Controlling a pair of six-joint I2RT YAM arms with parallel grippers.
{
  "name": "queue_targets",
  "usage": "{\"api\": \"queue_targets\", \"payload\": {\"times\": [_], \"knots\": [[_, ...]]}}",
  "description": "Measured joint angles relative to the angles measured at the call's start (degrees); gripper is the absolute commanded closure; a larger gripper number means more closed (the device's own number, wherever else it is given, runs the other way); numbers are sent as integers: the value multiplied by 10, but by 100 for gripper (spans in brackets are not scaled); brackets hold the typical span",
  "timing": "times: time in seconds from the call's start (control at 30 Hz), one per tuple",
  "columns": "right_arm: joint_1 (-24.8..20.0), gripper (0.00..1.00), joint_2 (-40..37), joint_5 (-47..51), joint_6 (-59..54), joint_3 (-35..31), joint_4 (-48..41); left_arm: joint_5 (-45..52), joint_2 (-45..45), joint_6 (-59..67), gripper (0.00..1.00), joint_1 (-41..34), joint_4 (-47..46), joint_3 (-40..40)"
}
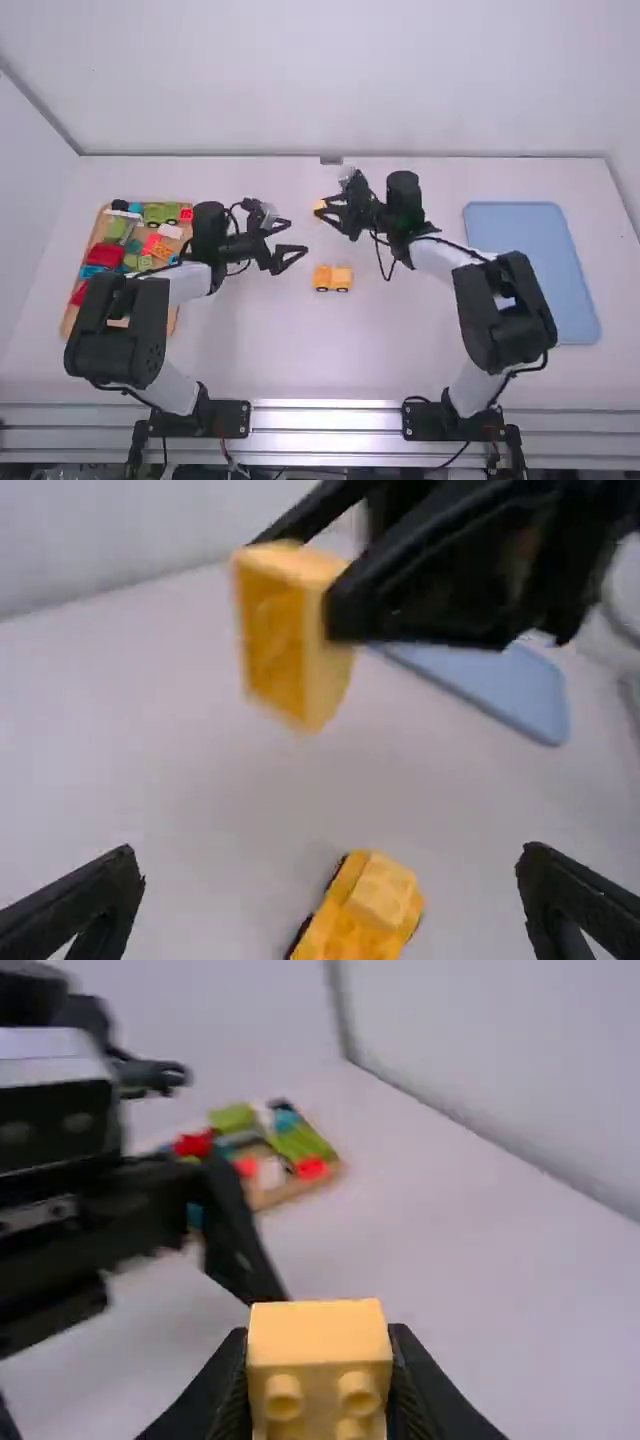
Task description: Assemble lego blocks to make yellow taxi
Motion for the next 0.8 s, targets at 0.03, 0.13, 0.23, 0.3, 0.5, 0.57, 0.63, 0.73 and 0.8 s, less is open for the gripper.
{"api": "queue_targets", "payload": {"times": [0.03,0.13,0.23,0.3,0.5,0.57,0.63,0.73,0.8], "knots": [[-3,98,-7,19,-6,0,-21,-31,0,2,1,0,-38,4],[-4,99,-44,98,-26,0,-98,-118,1,8,1,0,-144,31],[9,100,-75,170,-47,12,-177,-206,1,10,1,0,-250,85],[24,100,-77,203,-68,37,-246,-258,-1,10,1,0,-298,121],[66,100,-32,241,-132,129,-389,-407,-79,-24,1,0,-369,148],[79,100,-11,245,-151,158,-421,-448,-125,-37,1,0,-371,141],[91,100,9,249,-170,183,-453,-481,-175,-47,1,0,-369,123],[116,100,46,252,-207,230,-501,-532,-284,-58,1,0,-358,64],[136,100,77,252,-239,270,-546,-558,-350,-64,1,0,-351,24]]}}
